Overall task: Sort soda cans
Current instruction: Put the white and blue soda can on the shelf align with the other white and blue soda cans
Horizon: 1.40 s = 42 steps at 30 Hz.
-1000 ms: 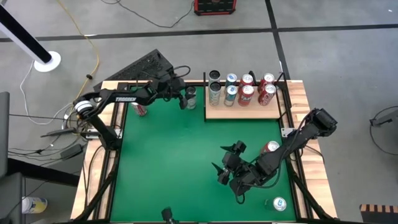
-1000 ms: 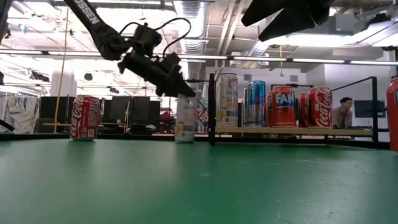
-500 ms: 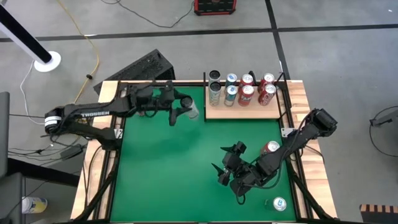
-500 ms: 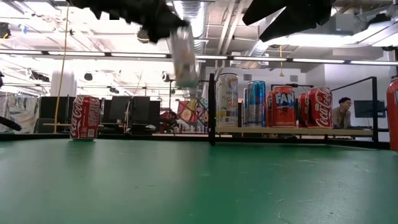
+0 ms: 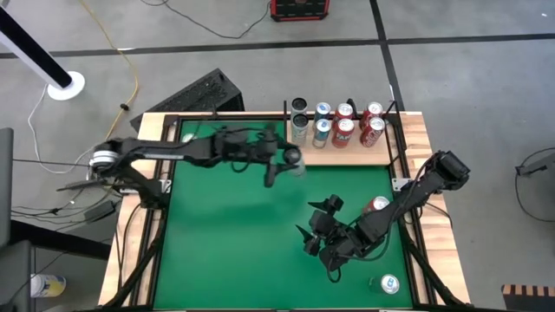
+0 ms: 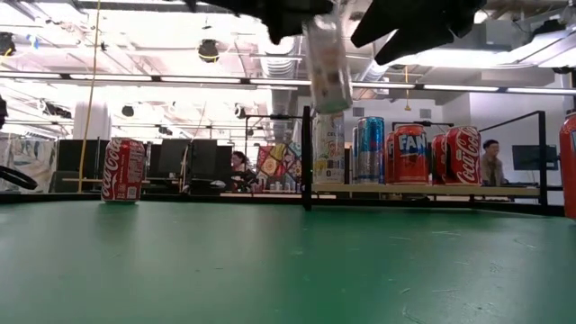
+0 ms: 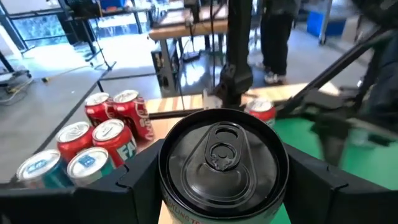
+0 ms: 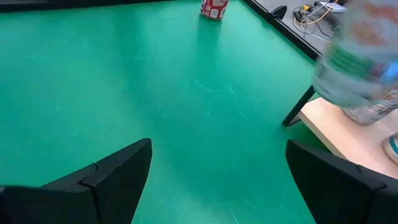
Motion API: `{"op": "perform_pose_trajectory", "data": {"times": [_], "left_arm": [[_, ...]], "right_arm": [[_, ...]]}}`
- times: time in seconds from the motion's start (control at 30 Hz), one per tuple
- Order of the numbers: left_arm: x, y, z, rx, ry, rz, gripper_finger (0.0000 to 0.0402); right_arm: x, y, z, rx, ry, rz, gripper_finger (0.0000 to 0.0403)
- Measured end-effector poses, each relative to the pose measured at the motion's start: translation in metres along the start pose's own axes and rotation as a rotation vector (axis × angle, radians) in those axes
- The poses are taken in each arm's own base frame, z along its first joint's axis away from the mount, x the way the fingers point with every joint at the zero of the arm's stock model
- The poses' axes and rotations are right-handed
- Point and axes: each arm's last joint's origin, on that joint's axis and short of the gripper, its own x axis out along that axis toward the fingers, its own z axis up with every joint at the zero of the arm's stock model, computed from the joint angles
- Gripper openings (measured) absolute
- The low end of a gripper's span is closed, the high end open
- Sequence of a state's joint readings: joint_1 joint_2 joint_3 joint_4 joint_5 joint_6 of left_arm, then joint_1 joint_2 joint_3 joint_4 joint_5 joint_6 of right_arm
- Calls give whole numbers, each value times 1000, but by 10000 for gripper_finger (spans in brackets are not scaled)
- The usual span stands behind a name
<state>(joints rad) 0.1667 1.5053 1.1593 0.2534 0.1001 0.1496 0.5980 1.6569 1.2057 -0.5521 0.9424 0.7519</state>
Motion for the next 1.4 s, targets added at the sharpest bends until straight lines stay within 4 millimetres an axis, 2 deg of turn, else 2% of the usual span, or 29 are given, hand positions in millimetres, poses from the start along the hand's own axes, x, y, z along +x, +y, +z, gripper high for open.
{"op": "perform_pose_trajectory", "data": {"times": [0.1, 0.2, 0.37, 0.73, 0.93, 1.4], "left_arm": [[25, 6, -2, 58, 37, 2, 231], [47, 11, -12, 96, 87, -13, 231], [65, 20, -37, 139, 164, -11, 231], [66, 32, -47, 188, 186, 9, 231], [75, 33, -68, 198, 250, -4, 231], [79, 34, -71, 247, 248, 41, 231]], "right_arm": [[0, -1, -1, -10, 5, -4, 393], [-2, -1, -3, -19, 13, -6, 393], [-8, 1, -8, -18, 26, -3, 393], [-15, 1, -14, -1, 42, -4, 393], [-15, 1, -14, 6, 41, -4, 393], [-15, 1, -15, 1, 43, -7, 393]]}}
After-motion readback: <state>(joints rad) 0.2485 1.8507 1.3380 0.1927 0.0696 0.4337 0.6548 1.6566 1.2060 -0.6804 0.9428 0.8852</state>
